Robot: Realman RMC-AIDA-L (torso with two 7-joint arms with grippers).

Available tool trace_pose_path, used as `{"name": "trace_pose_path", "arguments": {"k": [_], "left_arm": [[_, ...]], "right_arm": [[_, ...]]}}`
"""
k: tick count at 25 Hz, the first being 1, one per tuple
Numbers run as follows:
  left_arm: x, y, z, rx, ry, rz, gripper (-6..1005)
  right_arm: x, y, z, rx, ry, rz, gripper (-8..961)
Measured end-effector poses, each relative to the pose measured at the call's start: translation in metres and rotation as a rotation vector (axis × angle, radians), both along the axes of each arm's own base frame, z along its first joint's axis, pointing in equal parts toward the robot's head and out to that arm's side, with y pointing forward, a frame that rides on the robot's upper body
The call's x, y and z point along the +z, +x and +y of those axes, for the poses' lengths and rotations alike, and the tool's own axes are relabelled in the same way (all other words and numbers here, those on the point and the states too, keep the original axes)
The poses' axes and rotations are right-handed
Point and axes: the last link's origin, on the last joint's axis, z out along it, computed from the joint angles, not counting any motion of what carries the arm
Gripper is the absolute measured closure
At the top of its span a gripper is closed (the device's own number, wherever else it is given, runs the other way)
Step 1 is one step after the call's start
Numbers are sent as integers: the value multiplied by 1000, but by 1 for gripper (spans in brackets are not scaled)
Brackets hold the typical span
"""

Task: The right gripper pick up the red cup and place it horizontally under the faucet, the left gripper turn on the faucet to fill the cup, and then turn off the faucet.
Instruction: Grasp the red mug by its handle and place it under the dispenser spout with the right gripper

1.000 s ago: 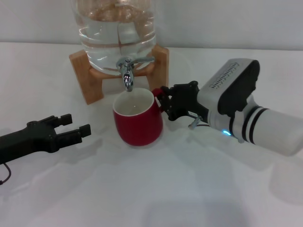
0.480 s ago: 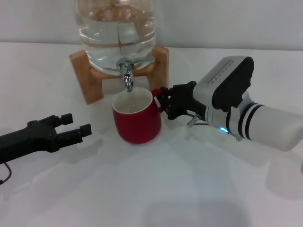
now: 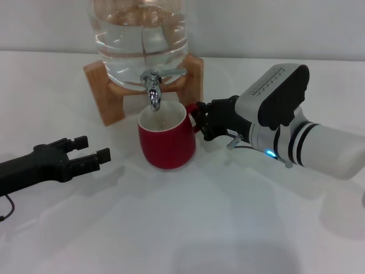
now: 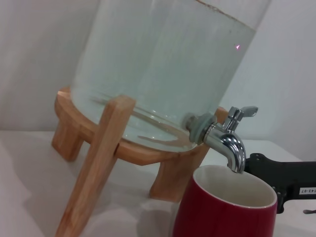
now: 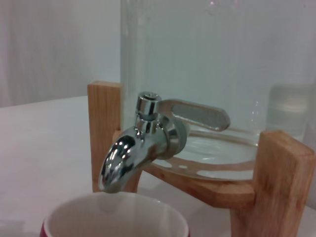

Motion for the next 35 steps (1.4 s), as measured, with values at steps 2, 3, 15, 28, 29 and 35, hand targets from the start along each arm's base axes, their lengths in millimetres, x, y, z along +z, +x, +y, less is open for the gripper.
{"name": "trace_pose_path", "arguments": {"k": [2,3,15,28,29,35], "left_arm": [[0,0,0,1,1,1,112],[0,0,0,1,2,1,112],[1,0,2,2,8,4,112],[2,0,2,3,12,5,112],[2,0,3,2,13,5,112],[3,1,4,1,15,3,112]], "right_arm": [[0,-1,-1,12,-2,-1,829],[-1,-1,-1,16,-2,-5,829],[-4,-4,-1,53,-8,-40,829],[-7,-2,0,57,-19,-85,842],[-8,-2,0,60,-21,-91,845],[-12,-5,-1,78,-36,-121,858]]}}
